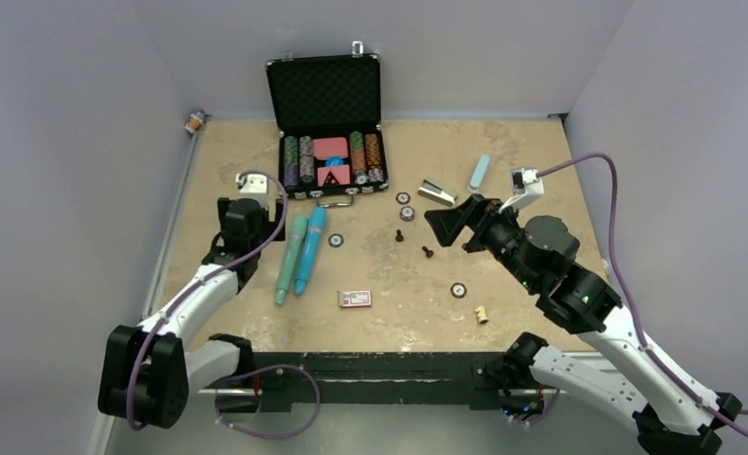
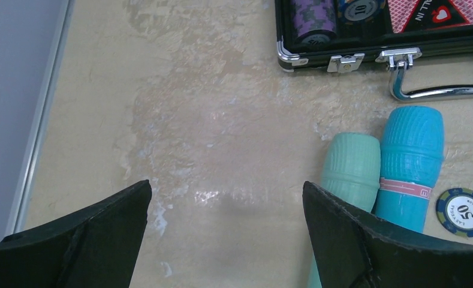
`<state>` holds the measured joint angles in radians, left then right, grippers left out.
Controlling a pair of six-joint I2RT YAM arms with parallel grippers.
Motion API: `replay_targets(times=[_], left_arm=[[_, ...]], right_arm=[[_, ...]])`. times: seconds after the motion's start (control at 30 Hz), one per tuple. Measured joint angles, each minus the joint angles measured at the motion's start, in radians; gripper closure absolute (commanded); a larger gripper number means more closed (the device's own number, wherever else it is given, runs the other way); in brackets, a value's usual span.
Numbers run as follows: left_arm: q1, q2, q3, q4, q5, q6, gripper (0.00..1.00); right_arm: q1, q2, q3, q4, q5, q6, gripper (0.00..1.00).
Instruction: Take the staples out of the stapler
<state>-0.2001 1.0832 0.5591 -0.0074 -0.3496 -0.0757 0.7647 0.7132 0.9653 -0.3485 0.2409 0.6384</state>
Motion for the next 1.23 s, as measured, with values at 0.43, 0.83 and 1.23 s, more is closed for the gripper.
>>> replay_targets(times=[0.43,0.83,1.23], left_arm=[[0.095,0.220,-0.120,0.527,0.095,0.078,0.00],[0.167,0.269,-0.230,0.786,0.242,0.069,0.00],[0.166,0.269,-0.230,0.832,0.251,0.069,0.00]], right_arm=[[0.000,-0.124,-0.122,-0.028,-0.143,0.095,0.01],[0.000,0.001,-0.141,-0.027,-0.159,0.124,0.01],[0.000,-0.002,-0.145,0.014,-0.158,0.127,0.01]])
